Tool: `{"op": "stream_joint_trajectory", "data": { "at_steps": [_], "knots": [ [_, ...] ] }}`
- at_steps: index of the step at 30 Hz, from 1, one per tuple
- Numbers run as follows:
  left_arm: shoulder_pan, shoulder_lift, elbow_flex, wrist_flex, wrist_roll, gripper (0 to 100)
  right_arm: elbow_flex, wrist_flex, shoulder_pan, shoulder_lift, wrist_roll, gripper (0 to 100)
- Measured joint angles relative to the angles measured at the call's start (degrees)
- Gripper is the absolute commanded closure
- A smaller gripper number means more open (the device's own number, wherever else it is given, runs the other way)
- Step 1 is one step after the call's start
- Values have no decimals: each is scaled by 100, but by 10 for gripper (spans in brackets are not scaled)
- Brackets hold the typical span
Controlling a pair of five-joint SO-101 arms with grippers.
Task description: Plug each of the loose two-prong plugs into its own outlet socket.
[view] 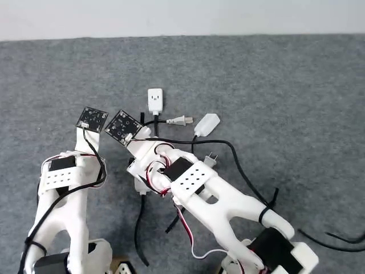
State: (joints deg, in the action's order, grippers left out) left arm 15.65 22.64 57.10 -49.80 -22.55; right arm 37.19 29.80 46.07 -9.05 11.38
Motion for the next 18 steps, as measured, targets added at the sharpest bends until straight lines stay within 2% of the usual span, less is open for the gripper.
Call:
{"op": "stream_joint_trajectory", "data": {
  "at_steps": [18],
  "knots": [
    [0,0,0,0,0,985,9,9,-114,18,202,991]
  ]
}}
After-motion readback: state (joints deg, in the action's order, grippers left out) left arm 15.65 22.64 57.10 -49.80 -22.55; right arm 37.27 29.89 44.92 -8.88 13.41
